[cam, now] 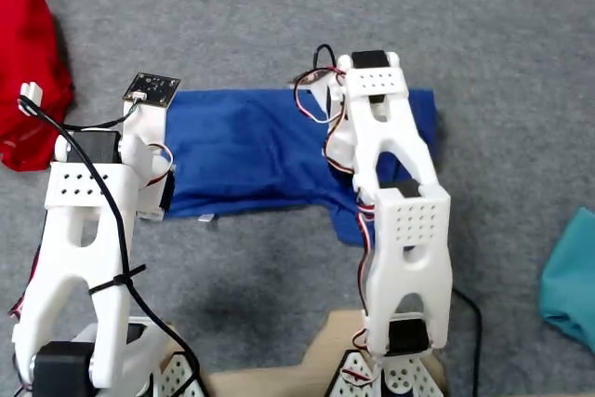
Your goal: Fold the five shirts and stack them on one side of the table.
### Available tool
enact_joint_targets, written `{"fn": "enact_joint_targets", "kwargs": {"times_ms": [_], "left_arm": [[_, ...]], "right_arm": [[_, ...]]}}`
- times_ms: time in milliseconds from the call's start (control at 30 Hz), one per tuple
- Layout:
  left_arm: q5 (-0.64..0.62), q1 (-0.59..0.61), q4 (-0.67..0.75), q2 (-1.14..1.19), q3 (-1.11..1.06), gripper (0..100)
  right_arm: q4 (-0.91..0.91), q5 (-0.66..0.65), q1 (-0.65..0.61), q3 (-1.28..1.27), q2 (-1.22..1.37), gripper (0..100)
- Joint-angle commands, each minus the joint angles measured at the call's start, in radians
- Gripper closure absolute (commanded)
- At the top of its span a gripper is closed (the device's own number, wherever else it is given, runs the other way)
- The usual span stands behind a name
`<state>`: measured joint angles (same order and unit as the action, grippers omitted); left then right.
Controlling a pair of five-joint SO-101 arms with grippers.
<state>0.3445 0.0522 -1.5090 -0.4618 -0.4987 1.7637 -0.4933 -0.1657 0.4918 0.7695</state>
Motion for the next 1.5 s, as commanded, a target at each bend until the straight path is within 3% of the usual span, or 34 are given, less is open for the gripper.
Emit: {"fn": "enact_joint_targets", "kwargs": {"times_ms": [0, 267, 433, 733, 1133, 1267, 1467], "left_arm": [[0.002, 0.009, 0.008, -0.030, 0.005, 98], [0.002, 0.012, 0.006, -0.030, 0.003, 98], [0.002, 0.012, 0.005, -0.030, 0.003, 98], [0.002, 0.012, 0.005, -0.030, 0.003, 98], [0.000, 0.011, 0.005, -0.030, 0.003, 98], [-0.002, 0.008, 0.005, -0.030, 0.002, 98], [-0.002, 0.008, 0.005, -0.030, 0.002, 98]], "right_arm": [[0.020, 0.011, -0.024, -0.059, -0.097, 84.2], [0.009, 0.011, -0.031, -0.102, -0.114, 85.3], [0.009, 0.011, -0.030, -0.096, -0.116, 98.2], [0.018, 0.009, -0.022, 0.035, -0.116, 97.0], [0.018, -0.068, 0.151, 0.176, -0.110, 97.1], [0.018, -0.087, 0.147, 0.145, -0.110, 95.2], [0.023, -0.091, 0.147, 0.111, -0.128, 78.2]]}}
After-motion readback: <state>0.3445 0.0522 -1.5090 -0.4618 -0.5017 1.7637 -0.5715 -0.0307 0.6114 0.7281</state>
